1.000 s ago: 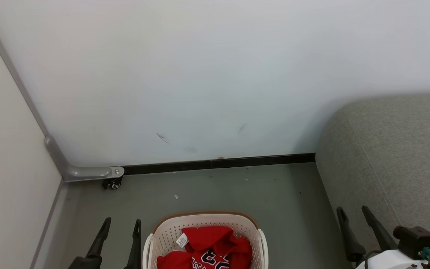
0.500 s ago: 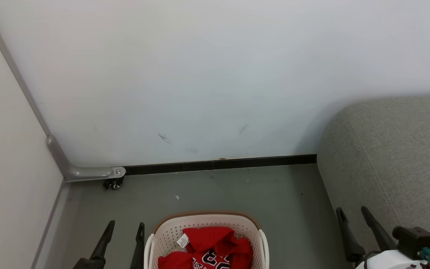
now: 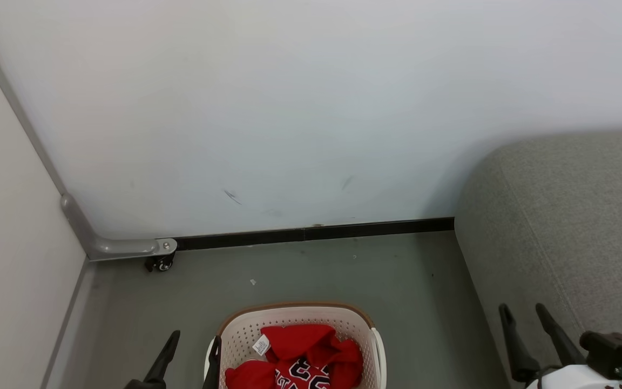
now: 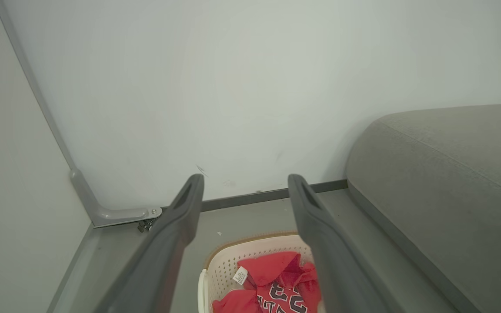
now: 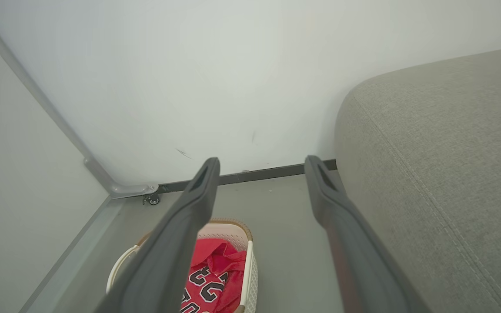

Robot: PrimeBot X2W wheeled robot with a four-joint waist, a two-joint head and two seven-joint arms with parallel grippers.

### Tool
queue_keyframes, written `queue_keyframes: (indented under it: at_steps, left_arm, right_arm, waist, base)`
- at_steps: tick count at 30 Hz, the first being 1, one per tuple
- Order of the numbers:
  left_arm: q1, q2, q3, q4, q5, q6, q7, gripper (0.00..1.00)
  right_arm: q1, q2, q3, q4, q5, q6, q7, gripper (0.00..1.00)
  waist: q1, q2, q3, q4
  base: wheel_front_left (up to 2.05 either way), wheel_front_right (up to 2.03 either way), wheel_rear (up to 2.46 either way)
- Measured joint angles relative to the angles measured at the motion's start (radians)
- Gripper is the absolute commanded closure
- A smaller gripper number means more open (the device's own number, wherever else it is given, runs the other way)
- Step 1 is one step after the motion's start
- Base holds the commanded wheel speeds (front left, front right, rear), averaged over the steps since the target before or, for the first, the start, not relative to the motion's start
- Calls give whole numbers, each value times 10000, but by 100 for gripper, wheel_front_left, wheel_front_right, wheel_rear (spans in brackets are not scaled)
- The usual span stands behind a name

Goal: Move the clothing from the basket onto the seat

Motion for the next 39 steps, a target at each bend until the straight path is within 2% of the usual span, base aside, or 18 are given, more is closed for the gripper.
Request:
queue_keyframes:
  at_steps: [6, 13, 21, 39]
  left_arm:
    - [15, 6, -176, 349, 82, -104, 0, 0]
    - [26, 13, -658, 945, 648, -619, 0, 0]
    - [-3, 17, -855, 1576, 780, -968, 0, 0]
    - [-1314, 10, -840, 3149, 240, -1241, 0, 0]
  right_arm:
    - [289, 0, -244, 42, 81, 0, 0, 0]
    - [845, 17, -272, -19, -2, 0, 0, 0]
    - [1445, 25, -301, -96, -61, 0, 0, 0]
    - [1600, 15, 587, -888, 50, 2, 0, 0]
  waist:
    - [0, 0, 124, -126]
    - [0, 0, 380, -280]
    - [0, 0, 817, -456]
    - [-1, 0, 2384, -878]
  base:
    - [0, 0, 0]
    - [0, 0, 0]
    - [0, 0, 0]
    - [0, 0, 0]
